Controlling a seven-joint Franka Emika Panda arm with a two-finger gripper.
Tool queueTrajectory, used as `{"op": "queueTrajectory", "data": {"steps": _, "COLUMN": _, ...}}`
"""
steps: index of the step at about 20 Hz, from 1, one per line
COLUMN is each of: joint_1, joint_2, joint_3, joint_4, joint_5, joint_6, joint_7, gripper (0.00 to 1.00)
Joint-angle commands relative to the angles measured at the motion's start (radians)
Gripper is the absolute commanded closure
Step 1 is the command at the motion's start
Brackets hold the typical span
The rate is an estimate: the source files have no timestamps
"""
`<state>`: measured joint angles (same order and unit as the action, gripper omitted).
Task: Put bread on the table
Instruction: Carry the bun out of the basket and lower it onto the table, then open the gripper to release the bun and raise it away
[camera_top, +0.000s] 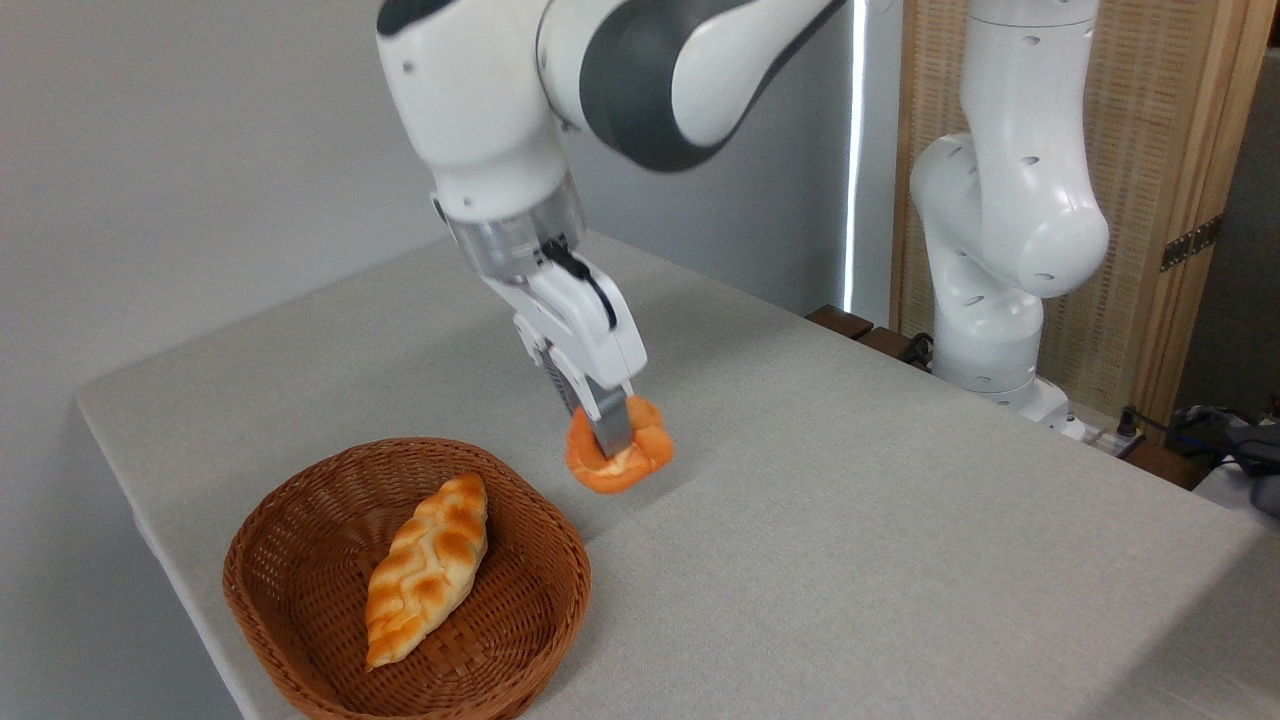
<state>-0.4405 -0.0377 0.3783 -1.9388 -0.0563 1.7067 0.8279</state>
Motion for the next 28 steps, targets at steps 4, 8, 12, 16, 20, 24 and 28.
{"op": "queueTrajectory", "data": {"steps": 4, "joint_1": 0.000, "joint_2": 0.041, "joint_3": 0.004, "joint_4": -0.045, "joint_5": -0.005, "joint_6": -0.025, "joint_7": 0.017, "gripper": 0.00}}
{"op": "queueTrajectory", "data": {"steps": 8, "joint_1": -0.003, "joint_2": 0.044, "joint_3": 0.004, "joint_4": -0.051, "joint_5": 0.003, "joint_6": -0.027, "joint_7": 0.020, "gripper": 0.00}}
{"op": "queueTrajectory", "data": {"steps": 12, "joint_1": -0.003, "joint_2": 0.039, "joint_3": 0.002, "joint_4": -0.048, "joint_5": 0.003, "joint_6": -0.022, "joint_7": 0.022, "gripper": 0.00}}
{"op": "queueTrajectory", "data": {"steps": 16, "joint_1": -0.003, "joint_2": 0.030, "joint_3": 0.001, "joint_4": -0.032, "joint_5": 0.003, "joint_6": -0.013, "joint_7": 0.022, "gripper": 0.00}}
{"op": "queueTrajectory", "data": {"steps": 20, "joint_1": -0.004, "joint_2": -0.005, "joint_3": -0.007, "joint_4": 0.066, "joint_5": 0.003, "joint_6": -0.013, "joint_7": 0.022, "gripper": 0.00}}
{"op": "queueTrajectory", "data": {"steps": 24, "joint_1": -0.003, "joint_2": -0.022, "joint_3": -0.027, "joint_4": 0.148, "joint_5": 0.018, "joint_6": -0.015, "joint_7": 0.010, "gripper": 0.00}}
{"op": "queueTrajectory", "data": {"steps": 28, "joint_1": 0.003, "joint_2": -0.024, "joint_3": -0.018, "joint_4": 0.158, "joint_5": 0.018, "joint_6": -0.042, "joint_7": 0.004, "gripper": 0.00}}
